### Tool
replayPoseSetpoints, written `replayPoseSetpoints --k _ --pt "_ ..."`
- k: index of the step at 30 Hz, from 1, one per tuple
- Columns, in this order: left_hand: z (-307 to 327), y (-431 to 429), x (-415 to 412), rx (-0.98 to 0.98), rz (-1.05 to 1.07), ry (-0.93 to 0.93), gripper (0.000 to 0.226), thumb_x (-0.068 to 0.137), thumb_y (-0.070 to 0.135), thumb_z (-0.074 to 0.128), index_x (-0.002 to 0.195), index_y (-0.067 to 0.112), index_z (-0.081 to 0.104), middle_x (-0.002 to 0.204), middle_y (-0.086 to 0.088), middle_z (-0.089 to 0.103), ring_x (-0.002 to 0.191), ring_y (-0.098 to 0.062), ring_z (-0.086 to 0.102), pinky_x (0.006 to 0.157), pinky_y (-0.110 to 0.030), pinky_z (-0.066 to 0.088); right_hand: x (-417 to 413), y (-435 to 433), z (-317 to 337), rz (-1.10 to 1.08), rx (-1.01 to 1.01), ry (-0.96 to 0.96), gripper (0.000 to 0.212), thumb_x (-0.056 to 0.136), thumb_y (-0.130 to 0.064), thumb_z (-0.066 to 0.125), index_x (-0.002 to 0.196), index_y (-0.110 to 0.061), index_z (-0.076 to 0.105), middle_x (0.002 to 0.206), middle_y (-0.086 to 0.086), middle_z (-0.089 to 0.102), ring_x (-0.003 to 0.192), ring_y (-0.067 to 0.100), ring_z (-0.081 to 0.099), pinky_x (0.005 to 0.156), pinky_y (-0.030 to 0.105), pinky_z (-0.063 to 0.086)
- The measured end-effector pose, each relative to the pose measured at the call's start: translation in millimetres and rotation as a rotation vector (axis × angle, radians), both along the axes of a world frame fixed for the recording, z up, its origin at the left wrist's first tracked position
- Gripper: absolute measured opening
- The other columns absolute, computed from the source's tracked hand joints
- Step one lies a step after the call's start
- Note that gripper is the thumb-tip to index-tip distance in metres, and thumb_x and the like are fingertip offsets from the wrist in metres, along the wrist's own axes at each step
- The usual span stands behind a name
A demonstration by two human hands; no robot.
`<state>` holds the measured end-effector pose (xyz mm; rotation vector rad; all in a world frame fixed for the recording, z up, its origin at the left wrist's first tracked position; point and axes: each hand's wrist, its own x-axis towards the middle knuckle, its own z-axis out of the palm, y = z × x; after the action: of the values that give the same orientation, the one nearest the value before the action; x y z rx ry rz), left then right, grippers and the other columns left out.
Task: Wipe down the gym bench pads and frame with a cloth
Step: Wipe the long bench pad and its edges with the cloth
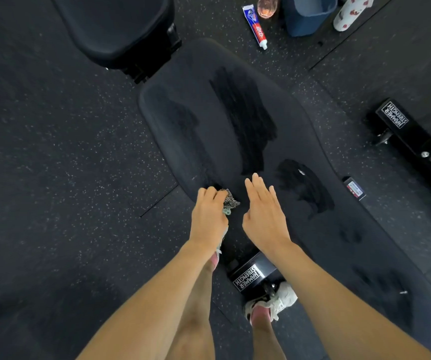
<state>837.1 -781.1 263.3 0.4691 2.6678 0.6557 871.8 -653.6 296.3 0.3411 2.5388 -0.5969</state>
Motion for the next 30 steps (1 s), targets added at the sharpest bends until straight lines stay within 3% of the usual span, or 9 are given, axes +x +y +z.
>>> replayPoseSetpoints --k 4,6,10,15,18,23,30 --pt "2.4 -11.9 -9.1 -0.045 -0.230 0.051 0.057 0.047 -0.013 0.079 0.100 0.004 0.068 0.086 -0.008 0.060 0.084 -0.028 0.054 0.045 -0.028 0.047 8.4 -11.2 -5.3 0.014 -0.001 -0.042 0.074 0.092 -0.002 0.042 0.154 -0.009 0.000 0.162 0.006 -0.007 0.149 0.016 -0.008 0.121 0.031 -0.007" --pt "-2.3 -18.6 -26.3 -0.076 -0.250 0.074 0.057 0.046 -0.014 0.077 0.100 0.002 0.065 0.089 -0.011 0.058 0.089 -0.028 0.045 0.044 -0.032 0.051 12.9 -16.8 -7.1 0.034 0.003 -0.056 0.075 0.092 -0.002 0.041 0.154 -0.009 0.000 0.162 0.007 -0.009 0.149 0.016 -0.009 0.120 0.031 -0.007" --pt "-6.4 -32.8 -69.0 -0.127 -0.074 0.096 0.050 0.058 -0.018 0.063 0.104 0.000 0.062 0.098 -0.016 0.054 0.094 -0.032 0.042 0.058 -0.044 0.053 16.1 -23.9 -9.9 0.028 0.008 -0.073 0.076 0.090 0.001 0.041 0.153 -0.008 0.000 0.161 0.008 -0.011 0.149 0.018 -0.010 0.121 0.033 -0.006" --pt "-6.9 -34.1 -95.0 -0.146 0.231 0.139 0.045 0.074 -0.016 0.053 0.115 0.001 0.057 0.111 -0.016 0.052 0.103 -0.034 0.043 0.076 -0.037 0.045 10.7 -25.7 -8.6 -0.011 -0.007 -0.079 0.074 0.091 0.000 0.041 0.153 -0.008 0.004 0.162 0.009 -0.006 0.149 0.018 -0.005 0.121 0.034 -0.004" --pt "-4.6 -19.4 -77.6 -0.125 0.364 0.137 0.047 0.072 -0.018 0.052 0.114 -0.001 0.059 0.107 -0.018 0.054 0.100 -0.036 0.046 0.075 -0.035 0.042 7.5 -26.3 -7.4 -0.039 -0.031 -0.082 0.073 0.091 -0.002 0.042 0.154 -0.007 0.004 0.162 0.009 -0.003 0.149 0.018 -0.004 0.121 0.034 -0.004" --pt "-5.3 -11.4 -25.5 -0.074 0.292 0.115 0.052 0.060 -0.022 0.061 0.108 -0.002 0.064 0.093 -0.016 0.057 0.088 -0.035 0.051 0.069 -0.036 0.046 10.9 -19.5 -7.4 -0.037 -0.018 -0.044 0.075 0.090 -0.001 0.043 0.153 -0.008 0.003 0.162 0.008 -0.006 0.149 0.017 -0.006 0.121 0.033 -0.005" --pt "-4.8 24.0 54.7 -0.019 0.164 -0.002 0.053 0.047 -0.010 0.080 0.095 0.005 0.063 0.087 -0.009 0.057 0.083 -0.027 0.053 0.061 -0.032 0.051 37.2 7.7 -7.9 -0.140 0.081 -0.052 0.073 0.091 0.002 0.042 0.153 -0.004 0.005 0.161 0.012 -0.004 0.149 0.022 -0.002 0.122 0.034 -0.001"
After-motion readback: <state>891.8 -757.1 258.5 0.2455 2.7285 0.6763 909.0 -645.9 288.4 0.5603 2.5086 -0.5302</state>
